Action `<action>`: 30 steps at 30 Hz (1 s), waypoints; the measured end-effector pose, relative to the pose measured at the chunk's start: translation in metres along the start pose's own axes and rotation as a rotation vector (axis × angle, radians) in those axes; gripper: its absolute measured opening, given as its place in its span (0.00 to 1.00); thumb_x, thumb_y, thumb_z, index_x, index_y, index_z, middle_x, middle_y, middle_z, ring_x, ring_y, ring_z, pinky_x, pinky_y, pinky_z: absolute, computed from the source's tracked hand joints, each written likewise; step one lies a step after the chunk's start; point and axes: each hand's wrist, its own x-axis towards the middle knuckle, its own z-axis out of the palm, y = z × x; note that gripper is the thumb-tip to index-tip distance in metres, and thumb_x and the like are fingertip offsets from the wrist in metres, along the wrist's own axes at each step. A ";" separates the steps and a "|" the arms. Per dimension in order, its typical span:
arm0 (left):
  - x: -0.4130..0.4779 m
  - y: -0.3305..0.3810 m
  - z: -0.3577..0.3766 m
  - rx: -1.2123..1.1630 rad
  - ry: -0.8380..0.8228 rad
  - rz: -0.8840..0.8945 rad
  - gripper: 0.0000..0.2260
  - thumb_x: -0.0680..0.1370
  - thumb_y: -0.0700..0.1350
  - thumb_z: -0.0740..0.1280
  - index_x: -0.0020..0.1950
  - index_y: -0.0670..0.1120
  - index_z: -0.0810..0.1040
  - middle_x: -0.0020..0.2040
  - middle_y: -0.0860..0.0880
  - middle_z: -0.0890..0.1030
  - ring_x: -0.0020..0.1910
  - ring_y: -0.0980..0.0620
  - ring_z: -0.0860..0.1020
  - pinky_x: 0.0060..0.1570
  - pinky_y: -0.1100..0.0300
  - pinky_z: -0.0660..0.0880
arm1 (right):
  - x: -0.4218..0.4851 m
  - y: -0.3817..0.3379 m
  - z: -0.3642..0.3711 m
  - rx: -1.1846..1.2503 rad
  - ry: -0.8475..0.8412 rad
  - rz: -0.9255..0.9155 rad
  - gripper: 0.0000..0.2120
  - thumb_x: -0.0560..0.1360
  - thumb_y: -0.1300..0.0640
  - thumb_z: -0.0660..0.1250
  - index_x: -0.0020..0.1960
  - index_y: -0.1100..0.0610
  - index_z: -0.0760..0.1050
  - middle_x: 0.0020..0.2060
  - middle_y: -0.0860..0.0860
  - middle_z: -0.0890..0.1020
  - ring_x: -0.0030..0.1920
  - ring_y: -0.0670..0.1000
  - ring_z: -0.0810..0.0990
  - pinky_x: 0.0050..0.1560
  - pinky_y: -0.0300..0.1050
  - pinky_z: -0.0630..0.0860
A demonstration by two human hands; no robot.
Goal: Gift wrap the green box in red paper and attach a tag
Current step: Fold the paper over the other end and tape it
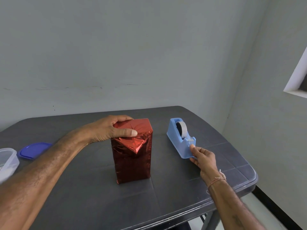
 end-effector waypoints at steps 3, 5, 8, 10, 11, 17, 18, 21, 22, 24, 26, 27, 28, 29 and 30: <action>0.001 -0.002 -0.001 0.009 0.003 -0.003 0.36 0.61 0.70 0.76 0.67 0.61 0.77 0.58 0.58 0.84 0.57 0.58 0.82 0.65 0.53 0.76 | 0.003 0.008 0.002 -0.079 0.051 -0.035 0.09 0.77 0.55 0.75 0.44 0.61 0.83 0.44 0.56 0.85 0.45 0.53 0.82 0.50 0.47 0.82; 0.000 -0.002 -0.001 0.006 -0.006 -0.001 0.37 0.60 0.70 0.76 0.67 0.60 0.77 0.57 0.59 0.84 0.56 0.58 0.83 0.64 0.54 0.76 | 0.004 0.019 0.004 -0.259 0.154 -0.095 0.09 0.74 0.57 0.77 0.39 0.61 0.83 0.38 0.56 0.84 0.41 0.53 0.80 0.43 0.44 0.78; -0.001 0.000 0.000 0.013 0.008 0.003 0.39 0.58 0.72 0.76 0.67 0.61 0.77 0.56 0.59 0.84 0.55 0.59 0.83 0.63 0.56 0.76 | -0.001 0.023 0.001 -0.261 0.165 -0.086 0.09 0.74 0.56 0.77 0.40 0.60 0.84 0.36 0.55 0.83 0.39 0.51 0.79 0.41 0.42 0.75; -0.002 0.001 0.001 0.000 0.008 -0.002 0.38 0.59 0.71 0.77 0.67 0.61 0.77 0.56 0.60 0.84 0.54 0.60 0.83 0.62 0.57 0.76 | -0.010 0.018 -0.003 -0.183 0.021 -0.029 0.10 0.78 0.55 0.74 0.44 0.62 0.83 0.40 0.56 0.81 0.40 0.50 0.78 0.44 0.43 0.78; -0.002 0.001 0.001 -0.002 0.007 -0.006 0.36 0.60 0.70 0.77 0.66 0.61 0.78 0.56 0.60 0.84 0.54 0.61 0.83 0.63 0.56 0.76 | -0.016 0.014 -0.005 -0.136 -0.055 -0.006 0.11 0.80 0.55 0.72 0.46 0.63 0.81 0.41 0.56 0.80 0.42 0.50 0.78 0.45 0.43 0.80; -0.001 0.003 0.001 -0.002 -0.020 -0.015 0.32 0.65 0.66 0.77 0.66 0.59 0.78 0.58 0.57 0.84 0.57 0.58 0.82 0.67 0.51 0.75 | -0.058 -0.069 0.012 -0.206 -0.430 -0.199 0.25 0.75 0.40 0.73 0.55 0.63 0.80 0.46 0.53 0.81 0.46 0.48 0.80 0.44 0.42 0.79; -0.001 0.003 0.001 0.001 -0.016 -0.020 0.32 0.65 0.67 0.77 0.67 0.59 0.78 0.58 0.57 0.84 0.58 0.58 0.82 0.67 0.52 0.75 | -0.067 -0.092 0.024 -0.251 -0.502 -0.261 0.24 0.74 0.39 0.72 0.53 0.61 0.81 0.45 0.53 0.80 0.45 0.47 0.80 0.45 0.41 0.78; -0.001 0.002 0.000 0.041 0.011 -0.038 0.39 0.62 0.70 0.77 0.70 0.59 0.76 0.62 0.58 0.81 0.61 0.57 0.80 0.69 0.52 0.74 | -0.089 -0.153 0.064 -0.473 -0.738 -0.463 0.18 0.76 0.41 0.67 0.48 0.56 0.81 0.43 0.49 0.79 0.44 0.44 0.79 0.47 0.42 0.77; -0.001 0.002 -0.001 0.059 0.021 -0.041 0.40 0.62 0.71 0.77 0.71 0.59 0.75 0.63 0.58 0.80 0.61 0.57 0.79 0.69 0.53 0.73 | -0.094 -0.167 0.079 -0.565 -0.806 -0.518 0.17 0.79 0.43 0.66 0.49 0.57 0.81 0.43 0.47 0.79 0.45 0.44 0.78 0.48 0.43 0.77; -0.003 0.004 -0.002 0.062 0.022 -0.047 0.35 0.65 0.68 0.78 0.69 0.61 0.76 0.61 0.58 0.81 0.59 0.59 0.80 0.65 0.56 0.75 | -0.101 -0.186 0.107 -0.758 -0.921 -0.578 0.15 0.83 0.47 0.63 0.49 0.58 0.79 0.43 0.46 0.79 0.45 0.43 0.78 0.48 0.43 0.77; -0.004 0.006 -0.001 0.034 0.008 -0.047 0.30 0.67 0.65 0.78 0.67 0.62 0.77 0.58 0.59 0.82 0.57 0.59 0.81 0.62 0.57 0.76 | -0.102 -0.195 0.131 -0.937 -1.017 -0.564 0.15 0.84 0.46 0.63 0.45 0.55 0.78 0.40 0.39 0.81 0.46 0.43 0.78 0.48 0.43 0.77; -0.005 0.008 -0.001 0.033 0.003 -0.044 0.29 0.68 0.65 0.77 0.67 0.62 0.77 0.58 0.59 0.83 0.56 0.59 0.82 0.60 0.58 0.77 | -0.100 -0.197 0.141 -1.022 -1.054 -0.539 0.14 0.83 0.45 0.63 0.44 0.52 0.78 0.39 0.36 0.81 0.47 0.44 0.79 0.49 0.43 0.78; -0.005 0.009 0.000 0.039 0.003 -0.042 0.28 0.68 0.65 0.77 0.67 0.62 0.77 0.57 0.59 0.83 0.56 0.60 0.81 0.59 0.59 0.76 | -0.099 -0.199 0.150 -1.099 -1.074 -0.519 0.13 0.83 0.44 0.63 0.44 0.49 0.79 0.40 0.35 0.81 0.48 0.44 0.79 0.49 0.43 0.78; -0.006 0.010 0.000 0.044 0.005 -0.043 0.28 0.69 0.64 0.76 0.67 0.61 0.77 0.57 0.60 0.82 0.56 0.60 0.81 0.57 0.61 0.76 | -0.095 -0.199 0.157 -1.166 -1.081 -0.510 0.13 0.83 0.43 0.64 0.46 0.49 0.79 0.40 0.37 0.81 0.48 0.45 0.79 0.50 0.43 0.79; -0.005 0.011 0.000 0.047 0.010 -0.047 0.27 0.70 0.63 0.76 0.67 0.61 0.77 0.57 0.62 0.81 0.56 0.62 0.79 0.55 0.64 0.74 | -0.093 -0.199 0.163 -1.221 -1.079 -0.507 0.13 0.82 0.42 0.64 0.47 0.49 0.80 0.41 0.40 0.81 0.47 0.45 0.79 0.50 0.43 0.80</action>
